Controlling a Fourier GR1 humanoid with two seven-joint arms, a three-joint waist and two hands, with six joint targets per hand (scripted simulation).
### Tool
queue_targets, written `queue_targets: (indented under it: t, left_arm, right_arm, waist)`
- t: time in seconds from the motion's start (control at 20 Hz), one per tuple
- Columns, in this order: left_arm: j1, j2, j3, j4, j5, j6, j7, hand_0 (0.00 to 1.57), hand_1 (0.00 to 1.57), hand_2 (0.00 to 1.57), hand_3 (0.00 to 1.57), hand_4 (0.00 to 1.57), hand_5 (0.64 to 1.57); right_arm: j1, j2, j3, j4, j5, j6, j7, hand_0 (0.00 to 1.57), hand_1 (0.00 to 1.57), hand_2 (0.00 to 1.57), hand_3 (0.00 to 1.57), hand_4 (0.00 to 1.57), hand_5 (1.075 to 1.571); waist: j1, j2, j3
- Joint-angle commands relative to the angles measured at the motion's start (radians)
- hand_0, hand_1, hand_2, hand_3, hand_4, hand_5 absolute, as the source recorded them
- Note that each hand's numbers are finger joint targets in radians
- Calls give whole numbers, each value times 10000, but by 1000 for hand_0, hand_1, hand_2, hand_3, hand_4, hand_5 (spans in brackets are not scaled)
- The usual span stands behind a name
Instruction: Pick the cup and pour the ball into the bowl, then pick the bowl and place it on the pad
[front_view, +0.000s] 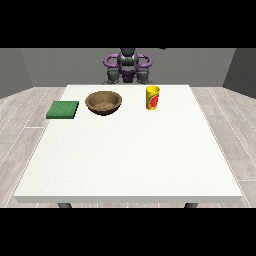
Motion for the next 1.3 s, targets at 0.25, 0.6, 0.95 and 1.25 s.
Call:
queue_targets:
  t: [0.25, 0.6, 0.95, 1.25]
  left_arm:
    - [-1340, 18, 562, 2588, -649, 210, -3750, 0, 0, 0, 0, 0, 1504]
    - [-2636, -56, 463, 4382, -956, 1123, -4518, 0, 0, 0, 0, 0, 1497]
    - [-3797, 287, 1611, 6603, -841, 970, -5878, 0, 0, 0, 0, 0, 1473]
    - [-4926, 241, 2130, 8516, -839, 1086, -6926, 0, 0, 0, 0, 0, 1450]
  right_arm:
    - [-885, -646, -1259, 1713, -757, 1562, -2932, 0, 0, 0, 0, 346, 1571]
    - [-1141, -638, -1479, 3369, -294, 1898, -4051, 0, 0, 0, 0, 294, 1571]
    - [-1720, -1372, -2177, 4070, -763, 2664, -4278, 0, 0, 0, 0, 227, 1571]
    - [-2464, -1851, -2603, 5124, -886, 3125, -4696, 0, 0, 0, 0, 270, 1571]
  waist:
    - [-465, 2710, -2]
    - [-438, 2779, -2]
    - [-616, 2997, -4]
    - [-715, 3420, -4]
